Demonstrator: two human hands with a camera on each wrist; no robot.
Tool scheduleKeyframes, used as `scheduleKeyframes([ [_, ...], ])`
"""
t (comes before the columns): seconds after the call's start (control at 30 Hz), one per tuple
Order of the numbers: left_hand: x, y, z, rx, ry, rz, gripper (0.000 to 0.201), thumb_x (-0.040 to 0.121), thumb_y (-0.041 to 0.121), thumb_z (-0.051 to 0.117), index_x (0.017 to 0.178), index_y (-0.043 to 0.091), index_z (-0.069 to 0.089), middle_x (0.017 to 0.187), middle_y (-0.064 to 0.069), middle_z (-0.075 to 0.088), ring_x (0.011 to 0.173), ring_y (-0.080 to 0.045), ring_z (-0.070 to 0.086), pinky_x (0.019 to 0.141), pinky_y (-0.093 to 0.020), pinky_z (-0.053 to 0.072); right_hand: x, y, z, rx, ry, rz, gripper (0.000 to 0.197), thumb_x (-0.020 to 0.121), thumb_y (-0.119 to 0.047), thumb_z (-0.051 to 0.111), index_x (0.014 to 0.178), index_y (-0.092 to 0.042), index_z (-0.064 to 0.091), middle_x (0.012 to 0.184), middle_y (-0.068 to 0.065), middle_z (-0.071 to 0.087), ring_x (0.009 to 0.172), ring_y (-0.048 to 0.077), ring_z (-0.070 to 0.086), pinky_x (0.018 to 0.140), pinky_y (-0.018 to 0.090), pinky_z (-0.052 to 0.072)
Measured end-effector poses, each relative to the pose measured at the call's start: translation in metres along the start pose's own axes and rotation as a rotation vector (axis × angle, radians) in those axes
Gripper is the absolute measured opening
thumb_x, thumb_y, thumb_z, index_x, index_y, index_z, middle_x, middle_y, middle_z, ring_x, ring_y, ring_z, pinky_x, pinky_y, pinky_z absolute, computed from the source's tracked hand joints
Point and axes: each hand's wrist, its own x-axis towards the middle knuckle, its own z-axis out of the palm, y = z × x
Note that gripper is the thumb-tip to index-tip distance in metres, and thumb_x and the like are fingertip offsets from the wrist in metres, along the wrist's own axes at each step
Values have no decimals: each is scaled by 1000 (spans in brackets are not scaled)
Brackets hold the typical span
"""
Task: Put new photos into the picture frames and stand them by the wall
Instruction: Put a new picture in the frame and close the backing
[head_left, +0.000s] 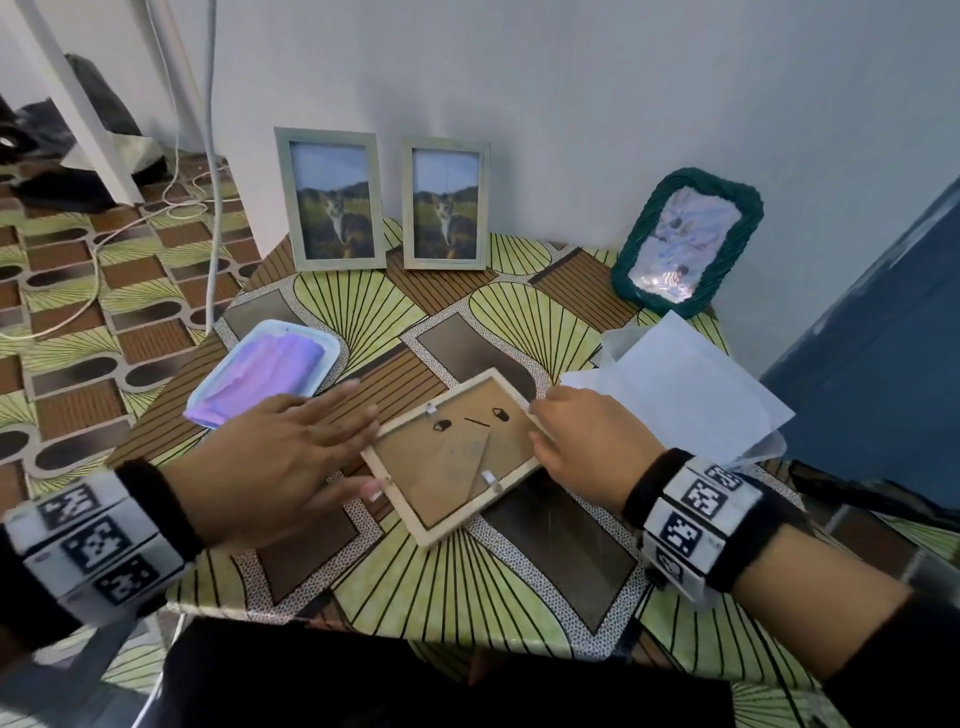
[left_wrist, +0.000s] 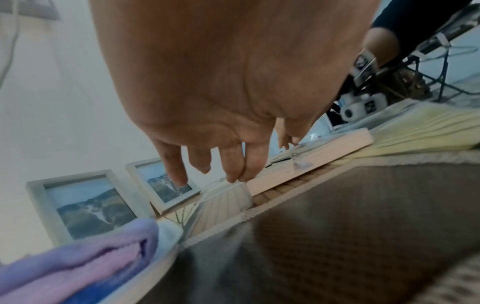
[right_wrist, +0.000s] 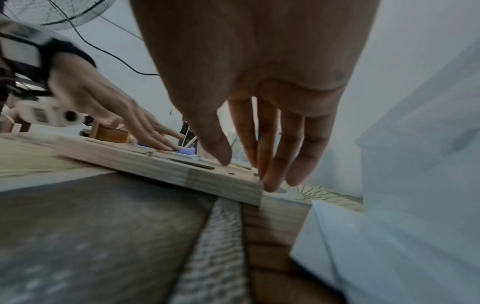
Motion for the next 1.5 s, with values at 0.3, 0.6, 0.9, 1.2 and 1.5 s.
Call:
scheduleKeyframes([
  [0.3, 50, -8, -1, 41, -23, -11, 100, 70, 76, -25, 154, 21, -17, 161, 1, -23, 143, -21, -34, 122, -36, -10, -30, -10, 7, 186, 30, 171, 43, 82, -38, 68, 60, -26, 32, 70, -9, 42, 71, 16, 44, 53, 24, 23],
  [0.6, 13, 8, 2, -209, 321, -55, 68, 85, 71, 31, 118, 25, 69, 113, 10, 69, 94, -19, 64, 78, -36, 55, -32, -6, 7, 237, 14, 203, 33, 87, -40, 64, 68, -16, 54, 79, 1, 59, 76, 19, 55, 61, 30, 37],
  [0.9, 13, 16, 15, -459, 256, -111, 62, 89, 56, 57, 140, 22, 52, 121, 10, 51, 102, -5, 53, 85, -15, 36, -35, -12, 5, 264, 5, 256, 41, 89, -40, 65, 60, -23, 43, 73, 0, 59, 73, 19, 54, 63, 27, 35],
  [1.2, 16, 9, 14, -633, 184, -162, 74, 80, 58, 67, 145, 33, 43, 123, 15, 40, 102, 2, 49, 92, -18, 40, -35, -13, 3, 197, -35, 207, 31, 95, -37, 57, 72, -17, 49, 88, 4, 61, 80, 21, 53, 67, 27, 33],
  [1.5, 7, 17, 2, -552, 324, -118, 31, 75, 56, 74, 85, 31, 59, 93, 18, 53, 86, -3, 53, 74, -36, 50, -37, -15, 3, 194, -37, 189, 26, 96, -34, 55, 78, -17, 50, 93, 5, 60, 81, 21, 52, 69, 27, 35],
])
